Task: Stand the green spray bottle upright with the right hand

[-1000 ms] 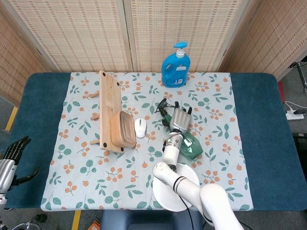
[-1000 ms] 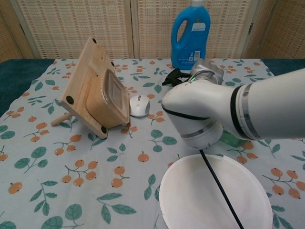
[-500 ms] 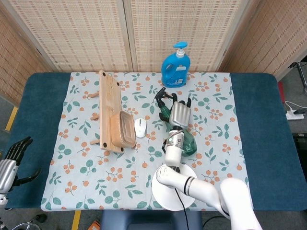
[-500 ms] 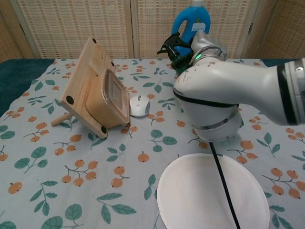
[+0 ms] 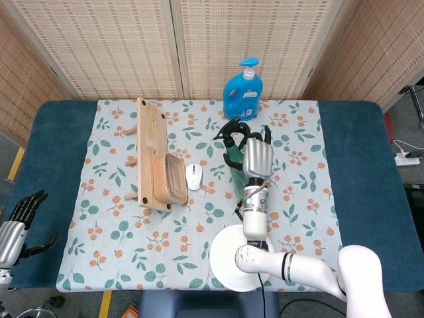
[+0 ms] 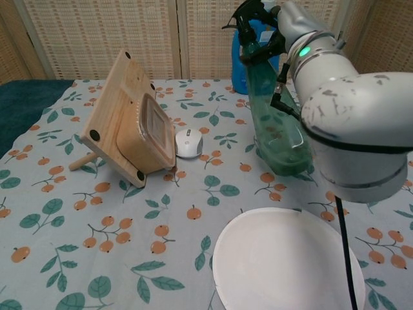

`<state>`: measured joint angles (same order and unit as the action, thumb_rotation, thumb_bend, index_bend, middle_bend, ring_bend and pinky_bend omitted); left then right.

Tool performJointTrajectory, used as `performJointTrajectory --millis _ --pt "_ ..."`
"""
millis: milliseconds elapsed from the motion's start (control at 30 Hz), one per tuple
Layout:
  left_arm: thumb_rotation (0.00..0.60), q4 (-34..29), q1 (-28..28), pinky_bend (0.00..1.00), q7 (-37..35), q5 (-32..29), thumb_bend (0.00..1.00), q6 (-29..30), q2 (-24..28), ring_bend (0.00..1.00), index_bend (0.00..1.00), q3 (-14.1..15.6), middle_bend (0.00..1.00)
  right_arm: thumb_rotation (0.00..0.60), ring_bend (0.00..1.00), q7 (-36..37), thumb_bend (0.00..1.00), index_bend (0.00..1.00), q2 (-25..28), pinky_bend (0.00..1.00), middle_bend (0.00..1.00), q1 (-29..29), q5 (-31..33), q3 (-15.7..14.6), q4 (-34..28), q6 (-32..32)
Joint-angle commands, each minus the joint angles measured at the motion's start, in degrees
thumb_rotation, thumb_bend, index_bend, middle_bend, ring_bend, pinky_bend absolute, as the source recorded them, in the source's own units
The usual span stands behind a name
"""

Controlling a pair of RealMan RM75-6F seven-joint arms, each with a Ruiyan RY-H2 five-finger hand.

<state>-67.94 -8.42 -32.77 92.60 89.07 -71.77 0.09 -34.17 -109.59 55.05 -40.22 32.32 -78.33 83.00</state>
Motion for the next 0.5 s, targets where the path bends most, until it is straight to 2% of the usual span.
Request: performJointTrajectory --millis 33,200,433,500 --pt "0.600 -0.06 0.04 0.00 0.00 0.07 0.26 0.14 0.05 0.00 0.01 0.04 0.00 0.600 0.26 3.02 0.24 0.21 1.27 0.01 0.55 -1.98 -2.89 -1.53 -1.98 0.14" --pt "0.600 0.15 0.05 0.00 0.00 -0.12 0.26 0.06 -0.13 0.00 0.01 -0.01 0.00 0.600 0.26 8.41 0.24 0.21 2.38 0.01 0.55 -4.69 -7.03 -3.70 -2.43 -0.91" --pt "0.600 0.19 0.10 0.00 0.18 0.09 0.26 0.26 -0.25 0.00 0.01 0.10 0.00 0.600 0.26 13.10 0.24 0.21 3.29 0.01 0.55 -6.65 -10.28 -4.69 -2.61 -1.71" --pt "0.600 0.17 0.07 0.00 0.32 0.04 0.26 0.16 -0.27 0.00 0.01 0.10 0.00 0.600 0.26 18.06 0.24 0.21 4.36 0.01 0.55 -7.73 -14.36 -5.25 -2.97 -1.71"
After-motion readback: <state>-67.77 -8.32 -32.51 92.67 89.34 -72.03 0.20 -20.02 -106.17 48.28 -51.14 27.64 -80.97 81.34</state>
